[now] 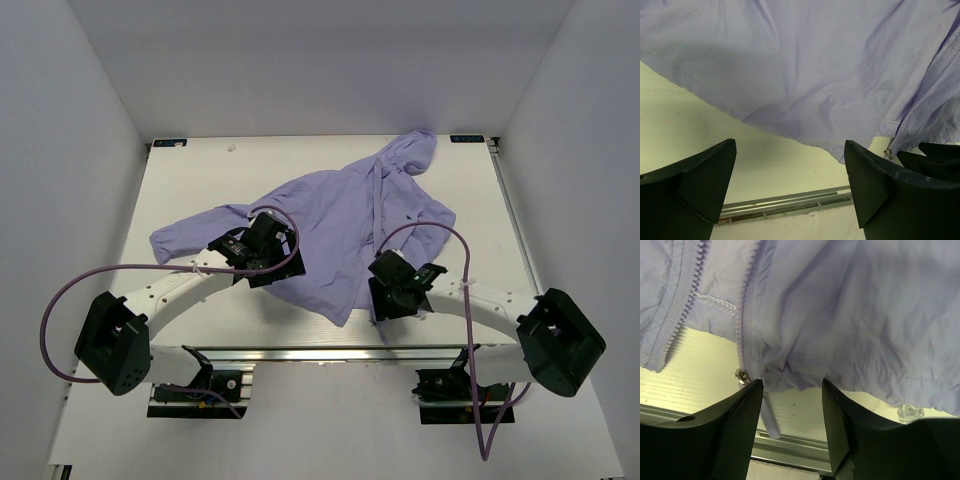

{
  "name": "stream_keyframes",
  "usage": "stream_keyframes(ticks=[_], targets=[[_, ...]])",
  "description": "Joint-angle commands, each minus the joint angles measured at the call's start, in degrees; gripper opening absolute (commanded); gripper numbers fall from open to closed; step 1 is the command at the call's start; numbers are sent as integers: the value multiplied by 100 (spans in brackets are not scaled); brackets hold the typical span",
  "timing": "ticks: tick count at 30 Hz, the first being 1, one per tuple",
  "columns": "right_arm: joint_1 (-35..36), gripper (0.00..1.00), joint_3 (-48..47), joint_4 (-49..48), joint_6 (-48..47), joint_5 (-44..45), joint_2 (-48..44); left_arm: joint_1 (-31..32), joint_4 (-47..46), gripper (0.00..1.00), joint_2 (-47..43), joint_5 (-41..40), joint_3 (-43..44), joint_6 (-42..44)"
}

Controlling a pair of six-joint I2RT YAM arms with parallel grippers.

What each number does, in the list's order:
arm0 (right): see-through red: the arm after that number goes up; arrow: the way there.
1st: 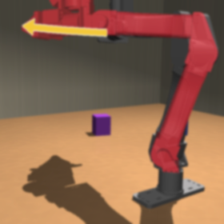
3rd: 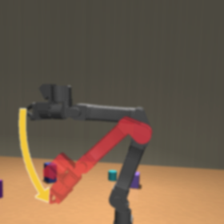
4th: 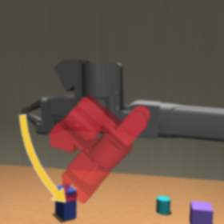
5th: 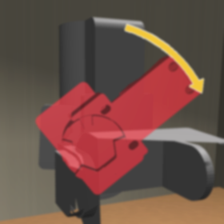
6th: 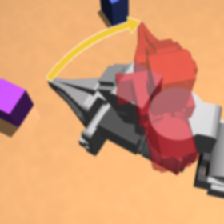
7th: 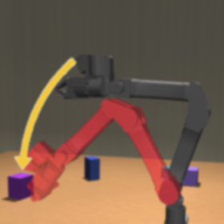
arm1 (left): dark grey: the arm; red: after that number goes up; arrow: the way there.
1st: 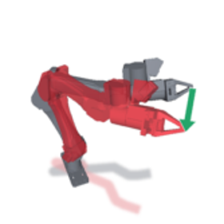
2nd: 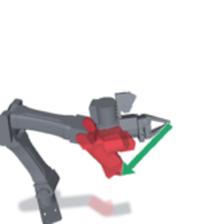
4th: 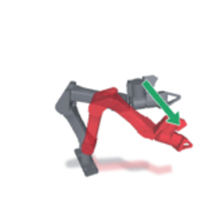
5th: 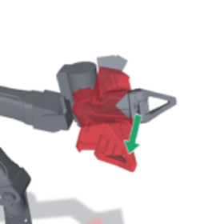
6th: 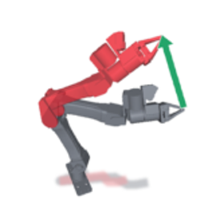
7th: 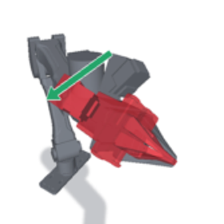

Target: Zip up the jacket

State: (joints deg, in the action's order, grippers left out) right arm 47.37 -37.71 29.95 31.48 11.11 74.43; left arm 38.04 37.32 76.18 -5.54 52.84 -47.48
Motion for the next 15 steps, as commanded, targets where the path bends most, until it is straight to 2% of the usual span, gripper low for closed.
stream_keyframes(ticks=[1,8,15], targets=[[26,56,-17,-217,42,-135,71,-16,-49,98,-174,0,-72,-15],[26,63,97,-420,112,-303,238,-16,-41,98,-165,0,-63,-7],[35,63,141,-262,376,127,414,-16,21,98,-200,-61,-63,-6]])
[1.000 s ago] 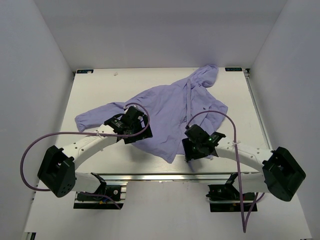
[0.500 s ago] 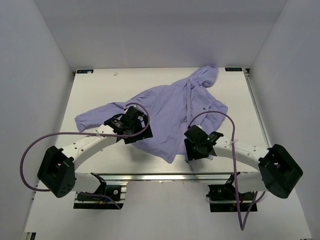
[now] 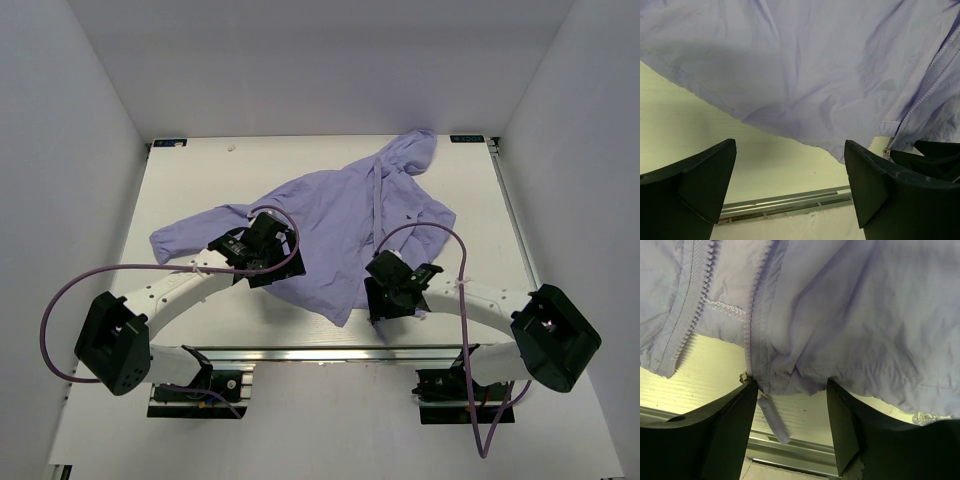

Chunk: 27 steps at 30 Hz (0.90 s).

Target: Zip up the jacket

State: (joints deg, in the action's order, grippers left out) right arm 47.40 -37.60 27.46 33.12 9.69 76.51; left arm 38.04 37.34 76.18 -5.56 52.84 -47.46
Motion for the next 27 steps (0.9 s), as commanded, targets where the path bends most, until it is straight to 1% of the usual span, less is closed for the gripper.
stream_keyframes(ticks=[1,12,13,15,19,23,24,25,27], targets=[[33,63,139,-4,238,279,250,-25,36,98,-209,-68,-63,-9],[270,61,298,22,739,516,523,-16,115,98,-235,-138,-28,-9],[322,59,289,74,835,542,601,-25,133,98,-235,-147,-19,-9],[367,55,289,119,941,612,663,-16,142,98,-253,-164,-10,-9],[411,39,306,242,1179,718,760,-16,194,98,-279,-217,7,-9],[411,28,228,435,1293,893,760,-25,256,98,-297,-261,33,-9],[411,26,201,461,1293,920,725,-25,265,98,-297,-270,33,-9],[411,21,184,470,1276,929,690,-16,265,98,-297,-270,33,-9],[411,15,105,488,1179,947,472,-16,274,98,-315,-261,51,9]])
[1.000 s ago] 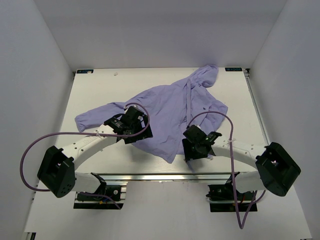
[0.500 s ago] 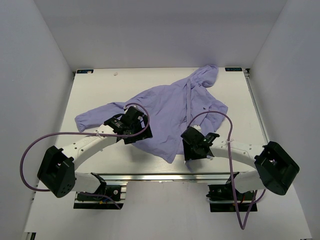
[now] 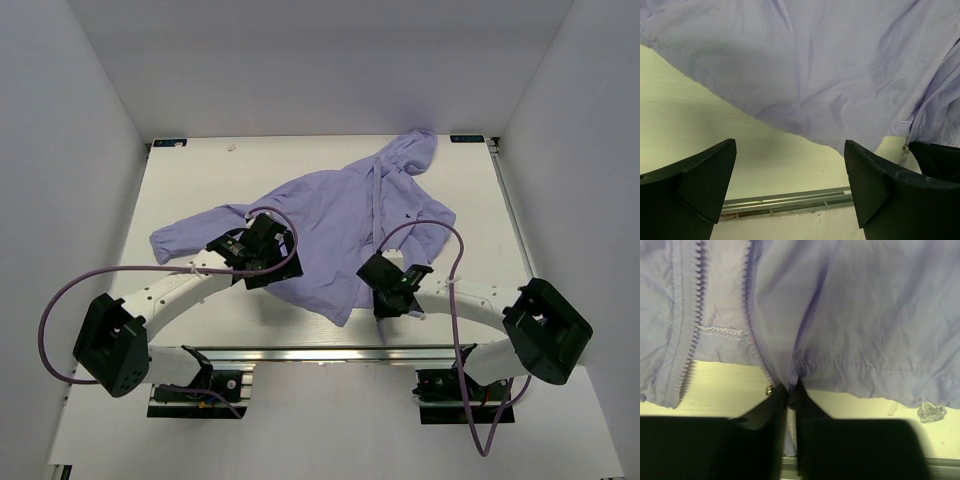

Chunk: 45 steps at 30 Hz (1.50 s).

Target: Zip up the jacket

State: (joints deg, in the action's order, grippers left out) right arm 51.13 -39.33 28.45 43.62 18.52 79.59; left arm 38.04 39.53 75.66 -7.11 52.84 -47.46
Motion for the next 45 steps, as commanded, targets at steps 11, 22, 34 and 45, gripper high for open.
stream_keyframes(ticks=[11,22,34,45], targets=[[-59,0,-84,29,-652,-411,-1138,501,-648,98,-96,1309,200,1186],[-789,0,496,-15,-723,-1070,-2149,1864,-78,90,1845,791,1333,1389],[-1088,0,716,-6,-758,-1158,-2466,2172,178,74,2638,307,1668,1222],[-1123,0,778,-32,-723,-1158,-2527,2357,433,63,3078,-220,1739,818]])
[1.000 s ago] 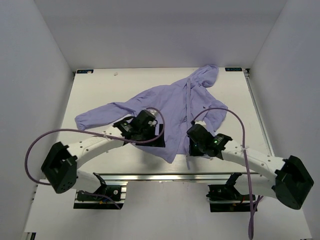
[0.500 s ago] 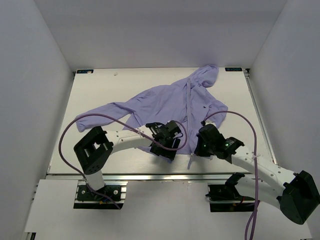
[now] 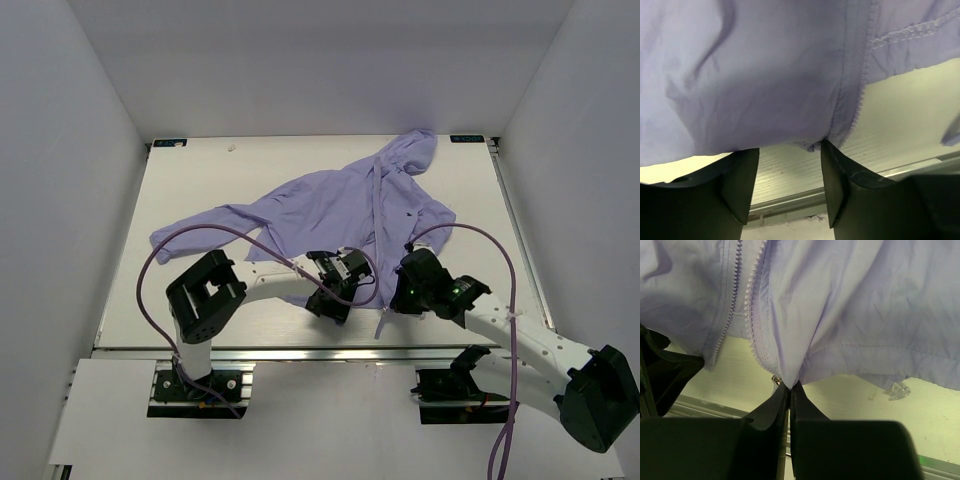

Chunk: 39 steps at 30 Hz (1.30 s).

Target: Zip up the jacket

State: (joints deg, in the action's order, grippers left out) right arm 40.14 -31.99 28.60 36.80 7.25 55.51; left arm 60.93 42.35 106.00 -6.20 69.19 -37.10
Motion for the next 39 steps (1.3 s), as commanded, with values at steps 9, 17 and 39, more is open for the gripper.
stream_keyframes(ticks=[9,17,39], targets=[[-50,0,122,23,29,40,-365,174,46,38,483,-339,174,-377],[-68,0,228,102,100,49,-523,200,-297,0,756,-119,130,-333],[-173,0,677,-3237,-156,-1445,-1411,200,-3478,0,-2988,-1312,-1311,-604]])
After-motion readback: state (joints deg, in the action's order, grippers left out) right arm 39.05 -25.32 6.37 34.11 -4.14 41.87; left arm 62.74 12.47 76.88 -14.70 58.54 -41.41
